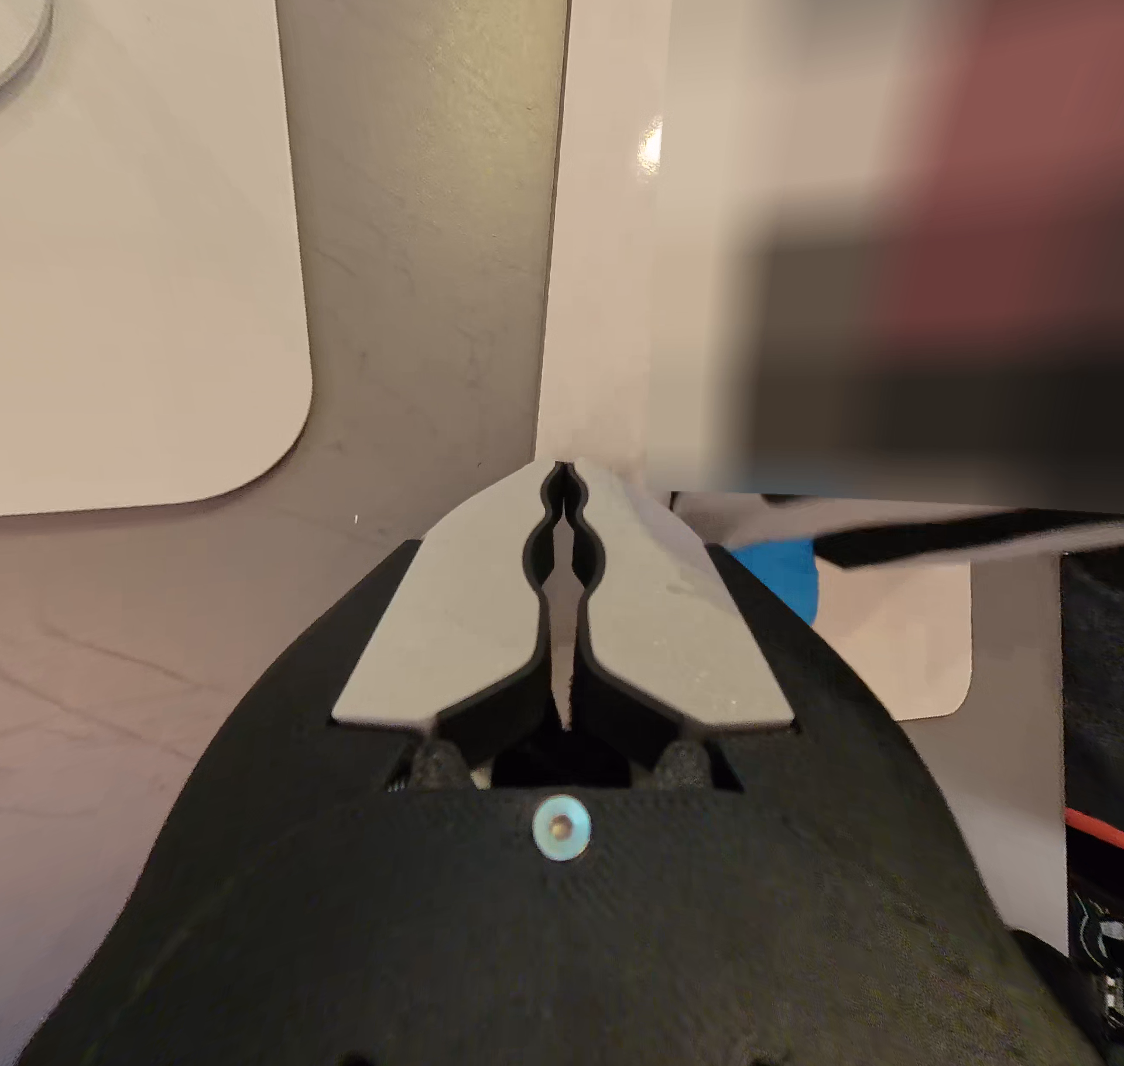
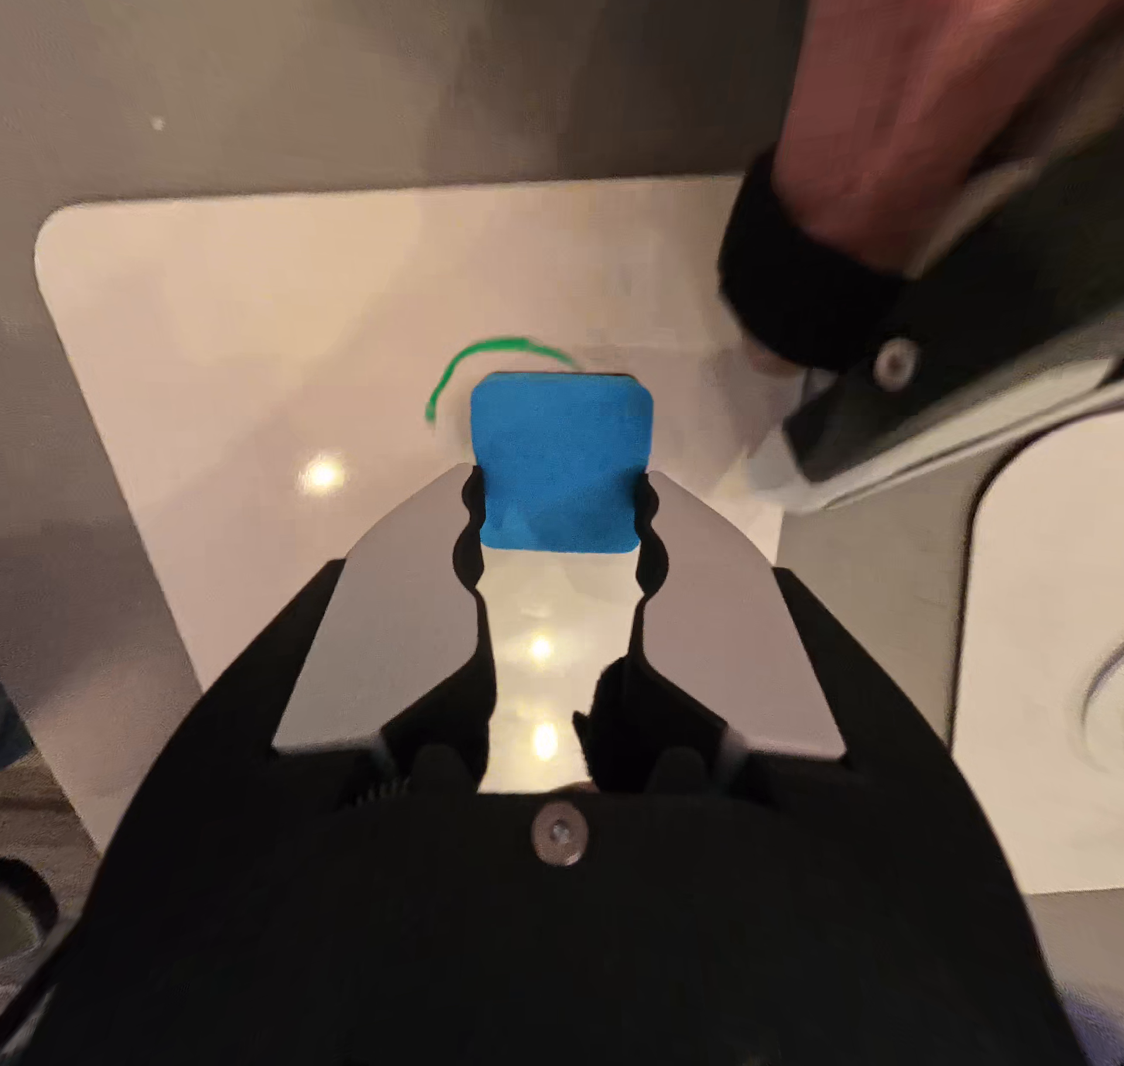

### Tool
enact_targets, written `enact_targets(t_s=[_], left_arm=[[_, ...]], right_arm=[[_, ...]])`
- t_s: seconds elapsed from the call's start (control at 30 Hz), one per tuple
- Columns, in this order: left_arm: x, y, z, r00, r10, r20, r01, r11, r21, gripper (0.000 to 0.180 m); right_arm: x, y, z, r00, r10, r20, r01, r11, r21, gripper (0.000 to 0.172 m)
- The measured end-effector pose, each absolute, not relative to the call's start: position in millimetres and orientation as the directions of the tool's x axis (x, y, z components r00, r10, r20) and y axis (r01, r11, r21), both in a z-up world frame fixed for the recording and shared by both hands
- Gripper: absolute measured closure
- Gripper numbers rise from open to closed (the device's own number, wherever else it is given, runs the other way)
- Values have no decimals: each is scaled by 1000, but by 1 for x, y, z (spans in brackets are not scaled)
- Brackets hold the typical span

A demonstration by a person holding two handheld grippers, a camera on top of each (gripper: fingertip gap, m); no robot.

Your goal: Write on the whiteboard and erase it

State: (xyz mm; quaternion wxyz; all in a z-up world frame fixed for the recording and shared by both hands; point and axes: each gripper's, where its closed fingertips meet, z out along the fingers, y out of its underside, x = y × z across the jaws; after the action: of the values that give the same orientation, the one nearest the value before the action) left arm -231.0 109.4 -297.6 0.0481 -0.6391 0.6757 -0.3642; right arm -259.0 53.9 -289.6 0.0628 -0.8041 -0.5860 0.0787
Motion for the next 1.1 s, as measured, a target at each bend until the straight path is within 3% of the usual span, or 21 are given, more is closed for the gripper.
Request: enact_targets(t_s=[0.03, 0.2, 0.33, 0.43, 0.57, 0.67, 0.8, 0.9, 1.03, 1.1], left_arm=[[-231, 109, -298, -178, -897, 405, -827, -87, -556, 180], [-230, 110, -298, -174, -895, 410, -824, -95, -559, 180], [-229, 109, -298, -176, -891, 418, -819, -103, -565, 180], [-229, 109, -298, -176, -895, 410, -823, -95, -560, 180], [-228, 109, -298, -174, -895, 411, -818, -101, -566, 179], [-228, 109, -298, -174, -897, 406, -823, -94, -560, 180], [-228, 109, -298, -170, -896, 410, -817, -104, -567, 180], [-228, 109, -298, -173, -896, 409, -821, -99, -563, 180], [-228, 109, -298, -168, -898, 407, -819, -103, -565, 180], [-227, 109, -298, -169, -900, 403, -822, -98, -561, 180]], right_arm=[[-267, 54, -290, 285, 958, -39, 938, -287, -193, 123], [-260, 50, -290, 300, 952, -66, 935, -307, -179, 123], [-280, 31, -290, 208, 976, -58, 961, -215, -174, 123], [-263, 46, -290, 285, 957, -62, 943, -291, -161, 123], [-288, 21, -290, 165, 985, -58, 972, -172, -160, 122], [-266, 39, -290, 264, 962, -66, 950, -271, -153, 123], [-288, 23, -290, 169, 984, -65, 971, -177, -161, 122], [-262, 43, -290, 282, 957, -71, 942, -290, -167, 123], [-269, 13, -290, 161, 984, -75, 973, -171, -153, 122], [-237, 15, -290, 238, 967, -85, 959, -248, -137, 123]])
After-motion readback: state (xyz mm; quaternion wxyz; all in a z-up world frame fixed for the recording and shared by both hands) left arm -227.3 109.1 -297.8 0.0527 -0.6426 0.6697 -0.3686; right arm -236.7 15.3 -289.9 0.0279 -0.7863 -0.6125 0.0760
